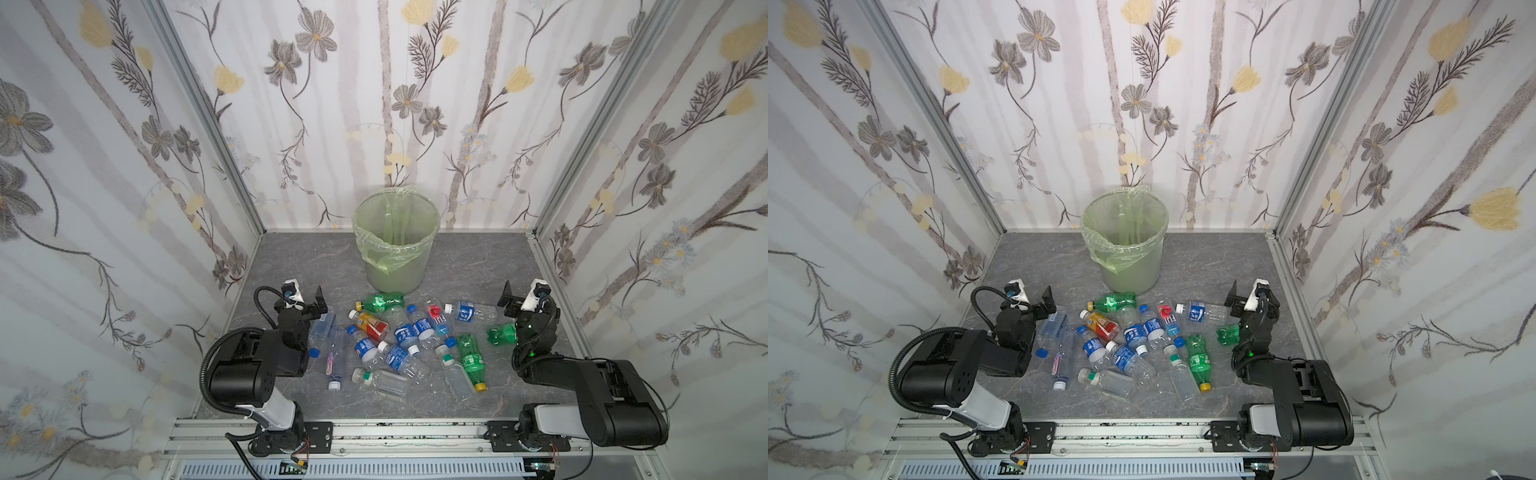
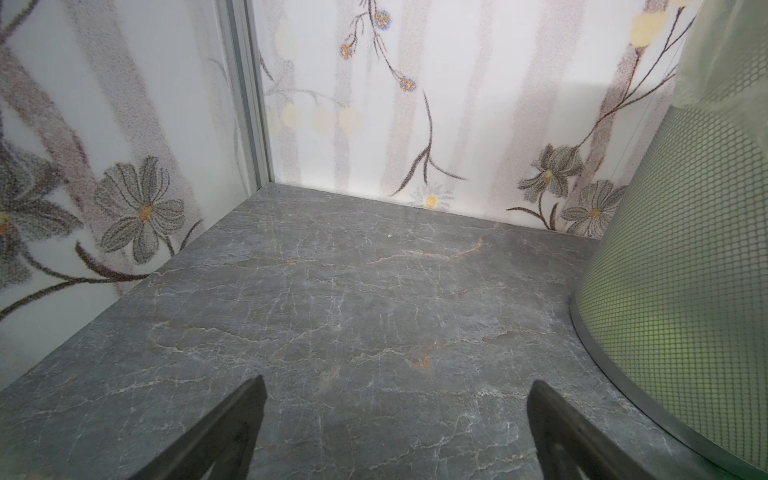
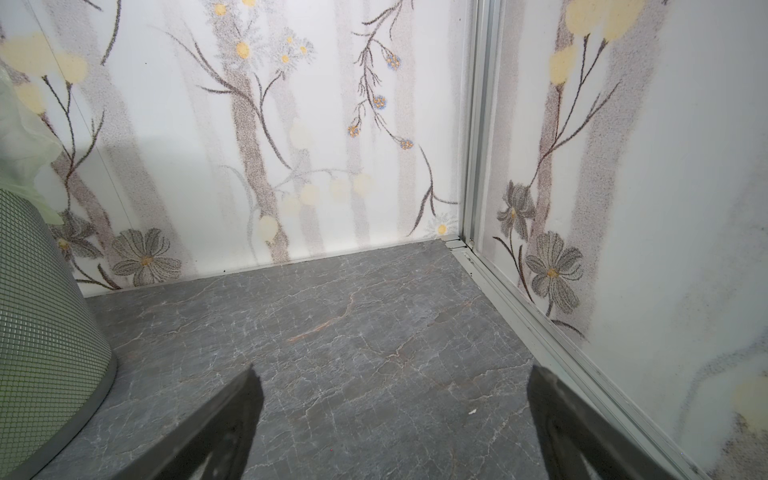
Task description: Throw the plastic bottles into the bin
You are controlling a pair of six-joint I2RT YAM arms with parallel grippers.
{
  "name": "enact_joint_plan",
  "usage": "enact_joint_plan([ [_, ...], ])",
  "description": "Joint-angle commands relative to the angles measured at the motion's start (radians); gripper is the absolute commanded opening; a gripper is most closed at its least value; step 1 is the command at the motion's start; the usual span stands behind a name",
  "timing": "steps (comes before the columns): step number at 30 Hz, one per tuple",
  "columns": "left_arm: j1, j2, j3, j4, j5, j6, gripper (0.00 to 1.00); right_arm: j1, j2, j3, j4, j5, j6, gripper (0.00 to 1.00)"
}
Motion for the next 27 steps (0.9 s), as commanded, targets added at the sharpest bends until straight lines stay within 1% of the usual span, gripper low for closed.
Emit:
enact_joint_plan([
  [1,0.001,-0.001,0.006,0.02,0.0,-0.001,1.0,0.0,0.001,0.005,0.048,-0.016,-0.006,1.0],
  [6,0.002,-0.002,0.006,0.02,-0.007,-0.005,1.0,0.0,-0.005,0.002,0.05,-0.001,-0.001,1.0],
  [9,0.002,-0.022,0.001,0.016,-0.019,-0.012,1.0,0.001,-0.036,0.005,0.018,0.008,0.003,1.0],
  [11,0.002,-0.051,-0.004,0.002,-0.019,-0.009,1.0,-0.001,-0.056,0.011,-0.01,0.008,0.006,1.0],
  [14,0.001,-0.136,-0.006,-0.069,-0.049,-0.016,1.0,0.0,-0.098,0.024,-0.073,0.017,0.006,1.0],
  [15,0.0,-0.171,-0.003,-0.104,-0.062,-0.02,1.0,0.0,-0.13,0.033,-0.126,0.024,0.008,1.0],
  [16,-0.003,-0.204,0.006,-0.148,-0.081,-0.027,1.0,0.0,-0.167,0.059,-0.22,0.047,0.032,1.0],
  [18,-0.004,-0.262,0.038,-0.261,-0.115,-0.055,1.0,0.0,-0.232,0.137,-0.455,0.092,0.093,1.0],
  [21,-0.011,-0.325,0.09,-0.404,-0.127,-0.086,1.0,0.003,-0.3,0.194,-0.617,0.093,0.093,1.0],
  [23,-0.019,-0.379,0.137,-0.512,-0.145,-0.101,1.0,0.005,-0.345,0.233,-0.718,0.133,0.122,1.0],
  [25,-0.031,-0.413,0.2,-0.653,-0.171,-0.109,1.0,0.003,-0.377,0.302,-0.89,0.187,0.204,1.0],
  [27,-0.04,-0.444,0.259,-0.778,-0.194,-0.121,1.0,0.004,-0.389,0.381,-1.079,0.201,0.278,1.0],
])
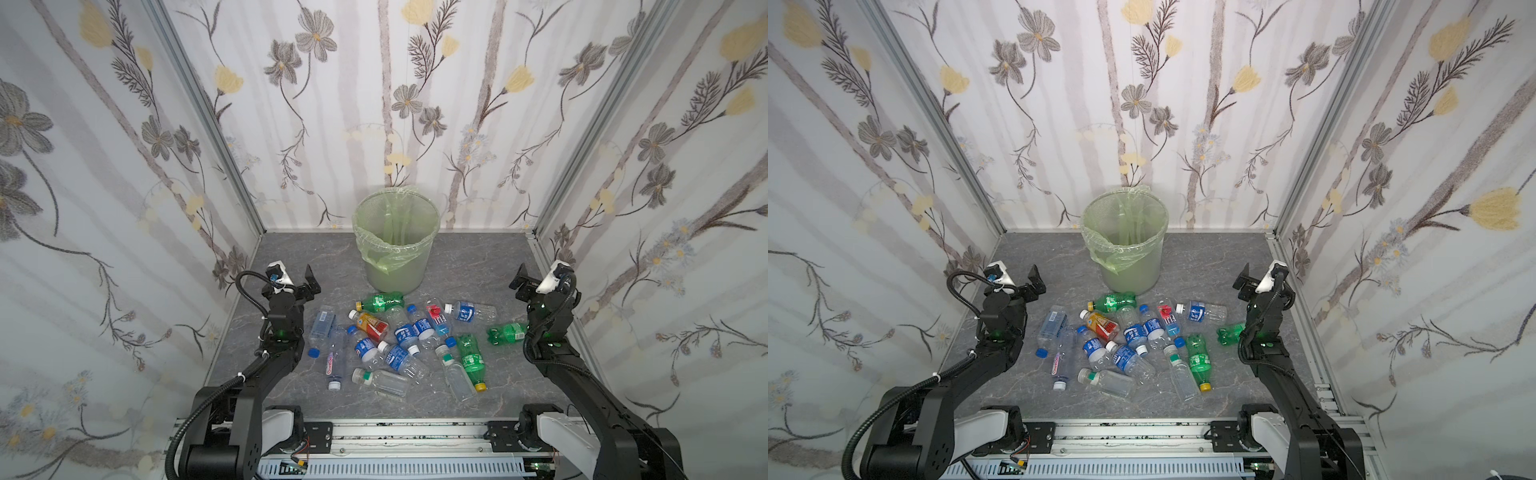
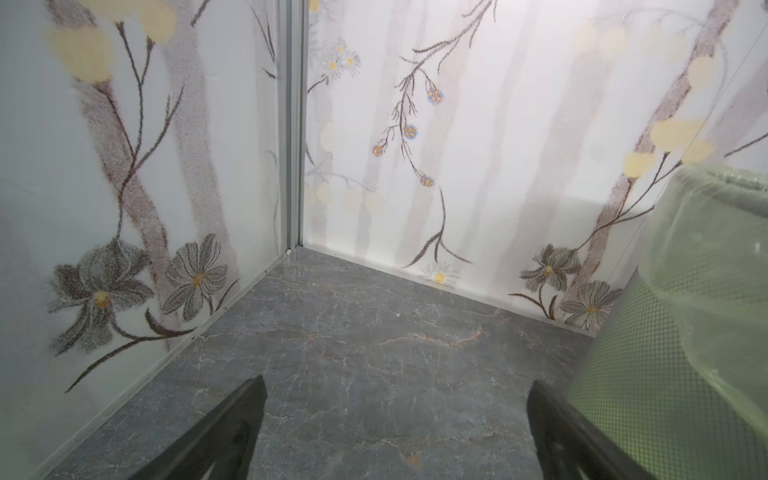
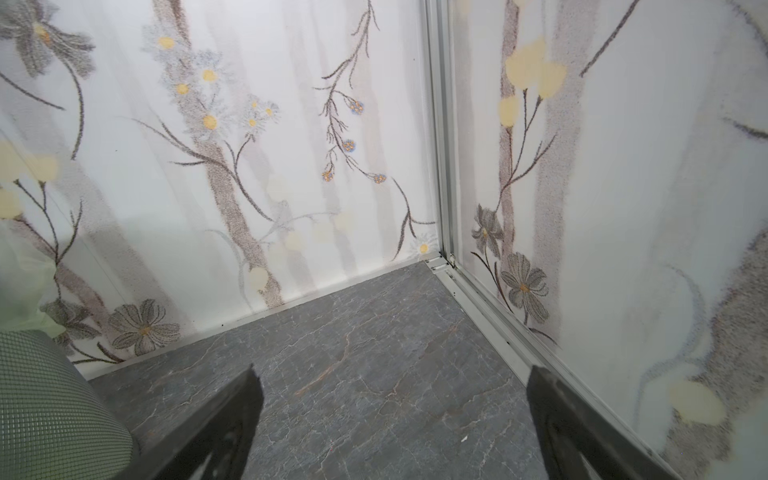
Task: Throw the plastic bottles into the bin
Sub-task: 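Lower the right gripper onto the green Sprite bottle while the left arm rises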
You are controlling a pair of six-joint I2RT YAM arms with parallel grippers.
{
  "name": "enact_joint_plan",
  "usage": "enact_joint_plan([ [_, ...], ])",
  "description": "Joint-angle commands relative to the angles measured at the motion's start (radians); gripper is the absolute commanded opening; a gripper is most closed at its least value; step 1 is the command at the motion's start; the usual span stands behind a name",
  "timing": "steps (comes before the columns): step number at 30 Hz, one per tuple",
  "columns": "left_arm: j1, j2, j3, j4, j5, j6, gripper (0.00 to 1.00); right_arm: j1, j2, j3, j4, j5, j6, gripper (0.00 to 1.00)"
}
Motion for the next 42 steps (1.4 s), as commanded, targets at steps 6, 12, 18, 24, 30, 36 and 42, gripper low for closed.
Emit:
enact_joint_plan([
  [6,-0.009,-0.074,0.246,-0.594,0.005,-0.09,1.0,-0.003,-0.007,0.213,-0.713,0.001,0.306,0.98],
  [12,-0.008,-0.141,0.317,-0.775,0.092,-0.057,1.0,-0.032,-0.053,0.212,-0.852,-0.22,0.401,1.0],
  [18,-0.008,-0.163,0.36,-0.896,0.098,-0.027,1.0,-0.077,-0.092,0.169,-0.942,-0.317,0.422,0.96],
  [24,-0.007,-0.206,0.362,-0.949,0.109,-0.002,1.0,-0.117,-0.094,0.096,-0.954,-0.394,0.456,0.87],
  [30,-0.008,-0.224,0.343,-0.973,0.127,0.0,1.0,-0.124,-0.042,0.048,-0.894,-0.412,0.484,0.79],
  [36,-0.007,-0.231,0.327,-0.979,0.135,0.003,1.0,-0.126,0.049,0.024,-0.818,-0.443,0.508,0.74],
  [42,-0.007,-0.237,0.324,-0.985,0.137,-0.006,1.0,-0.126,0.124,0.002,-0.75,-0.468,0.517,0.74],
])
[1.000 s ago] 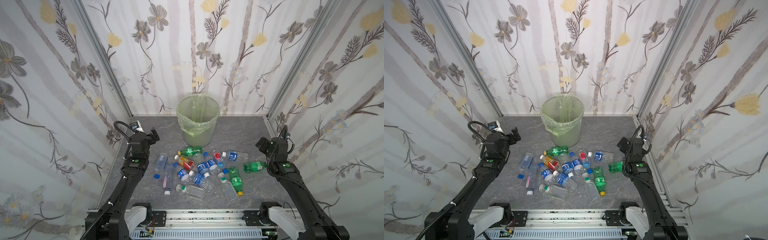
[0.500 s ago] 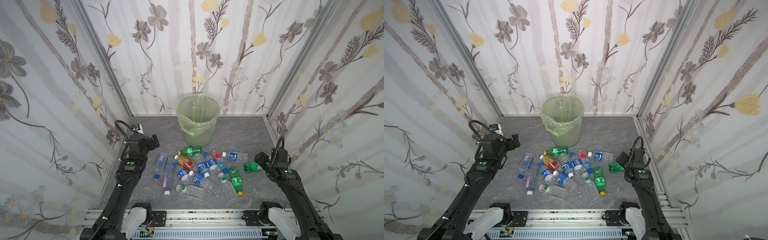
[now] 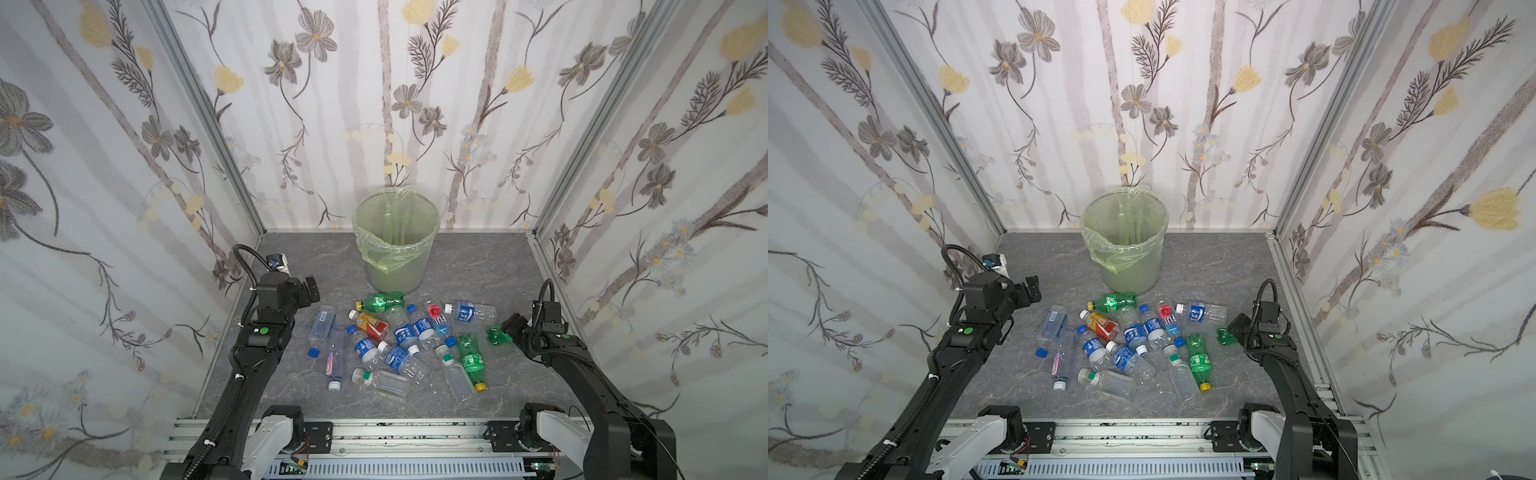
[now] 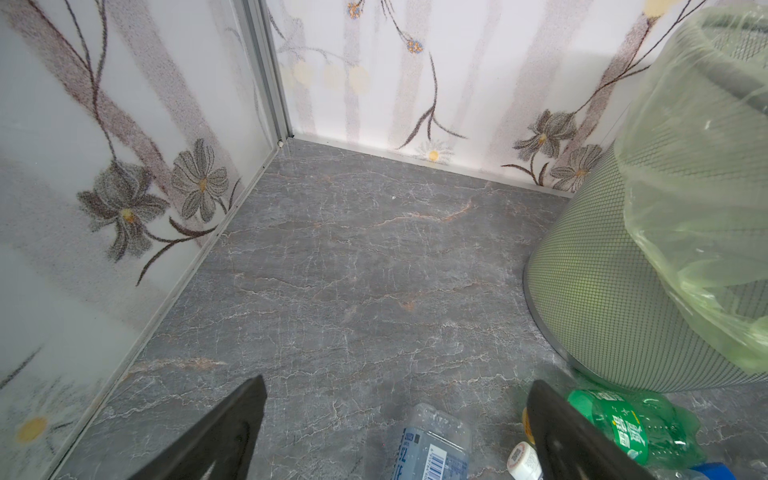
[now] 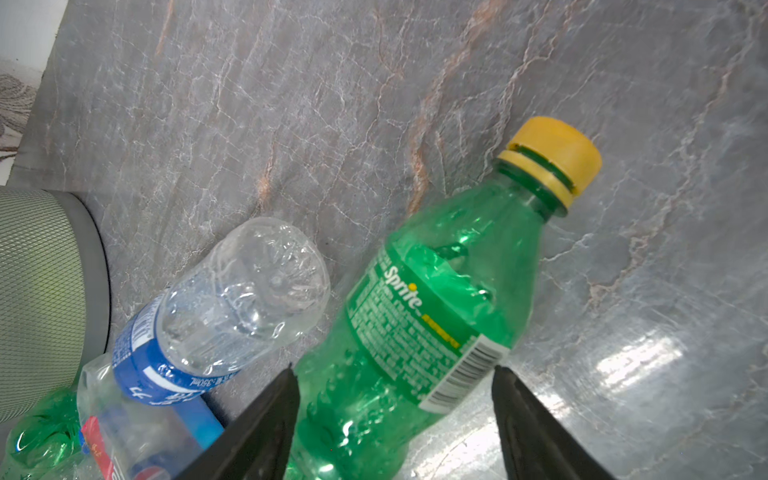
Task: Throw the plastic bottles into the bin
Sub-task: 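Lower the right gripper onto the green Sprite bottle while the left arm rises, then close the right gripper on the Sprite bottle and lift it, then carry the Sprite bottle over the wastebasket and release it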
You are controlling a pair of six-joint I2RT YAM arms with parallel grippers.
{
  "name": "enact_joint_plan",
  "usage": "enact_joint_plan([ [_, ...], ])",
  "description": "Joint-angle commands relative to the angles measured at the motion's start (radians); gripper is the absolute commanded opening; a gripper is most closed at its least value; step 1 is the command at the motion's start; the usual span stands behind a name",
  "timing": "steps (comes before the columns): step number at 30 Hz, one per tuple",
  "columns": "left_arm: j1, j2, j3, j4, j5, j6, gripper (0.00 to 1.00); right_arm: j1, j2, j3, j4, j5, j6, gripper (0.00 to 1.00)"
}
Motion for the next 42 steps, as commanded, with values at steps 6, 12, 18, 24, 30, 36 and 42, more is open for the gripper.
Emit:
enact_joint_plan([
  [6,0.0,-0.012,0.001,-0.007,0.01,-0.007,1.0,-0.001,0.091,-0.01,0.119,-0.014,-0.002,0.7],
  [12,0.0,-0.021,-0.01,-0.011,0.024,-0.038,1.0,-0.001,0.145,-0.003,0.128,0.012,-0.046,0.67],
  [18,0.0,-0.042,-0.044,-0.016,0.035,-0.066,1.0,-0.001,0.171,0.004,0.133,0.029,-0.073,0.61],
  [24,0.001,-0.032,-0.056,-0.03,0.049,-0.113,1.0,-0.001,0.134,0.034,0.096,0.069,-0.122,0.5],
  [30,-0.001,-0.025,-0.08,-0.033,0.007,-0.153,1.0,0.004,-0.008,0.125,0.048,0.058,-0.2,0.47],
  [36,0.0,-0.013,-0.104,-0.034,0.039,-0.152,1.0,0.068,-0.198,0.187,0.192,-0.158,-0.329,0.44],
  [42,0.0,-0.019,-0.118,-0.033,0.076,-0.158,1.0,0.182,-0.302,0.238,0.395,-0.305,-0.366,0.45],
])
